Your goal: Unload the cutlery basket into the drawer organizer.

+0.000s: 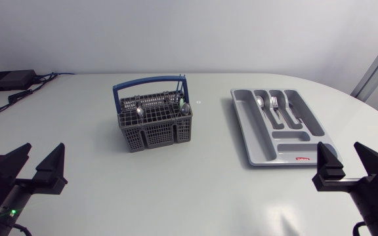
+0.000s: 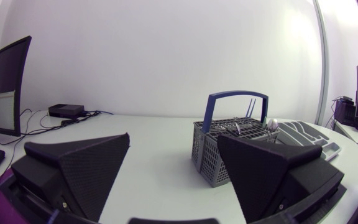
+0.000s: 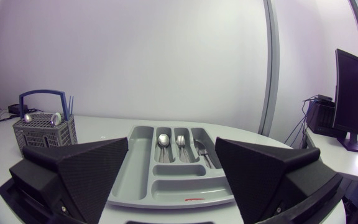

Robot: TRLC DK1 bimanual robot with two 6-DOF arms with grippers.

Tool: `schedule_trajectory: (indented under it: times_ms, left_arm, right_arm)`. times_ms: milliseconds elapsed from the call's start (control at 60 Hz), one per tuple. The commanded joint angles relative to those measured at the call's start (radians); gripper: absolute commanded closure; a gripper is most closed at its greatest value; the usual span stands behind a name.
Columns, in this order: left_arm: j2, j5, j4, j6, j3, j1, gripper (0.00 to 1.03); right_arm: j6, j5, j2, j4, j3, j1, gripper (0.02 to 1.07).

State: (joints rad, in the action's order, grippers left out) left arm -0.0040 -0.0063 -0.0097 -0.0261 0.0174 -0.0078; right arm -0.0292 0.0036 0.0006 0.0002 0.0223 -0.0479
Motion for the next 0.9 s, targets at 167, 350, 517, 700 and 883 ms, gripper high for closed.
schedule_trajectory:
  times_ms: [167,350,517,700,883]
  left_arm:
    - [-0.010,-0.004,-0.003,-0.021,-0.014,0.002,0.05]
    - [-0.010,-0.006,-0.001,-0.021,-0.016,0.002,0.05]
    - [-0.010,-0.006,0.004,-0.020,-0.016,0.000,0.05]
    - [-0.008,-0.006,0.013,-0.021,0.052,0.014,0.05]
    - [0.141,-0.006,-0.016,-0.012,0.210,0.005,0.06]
  right_arm:
    - [0.025,0.003,-0.007,-0.002,-0.024,0.000,0.06]
    - [0.025,0.001,-0.007,-0.002,-0.024,0.002,0.06]
    - [0.028,0.003,-0.008,0.004,-0.024,0.005,0.06]
    - [0.037,0.006,-0.008,-0.012,0.010,0.025,0.06]
    - [0.035,0.024,0.027,-0.012,0.088,0.077,0.06]
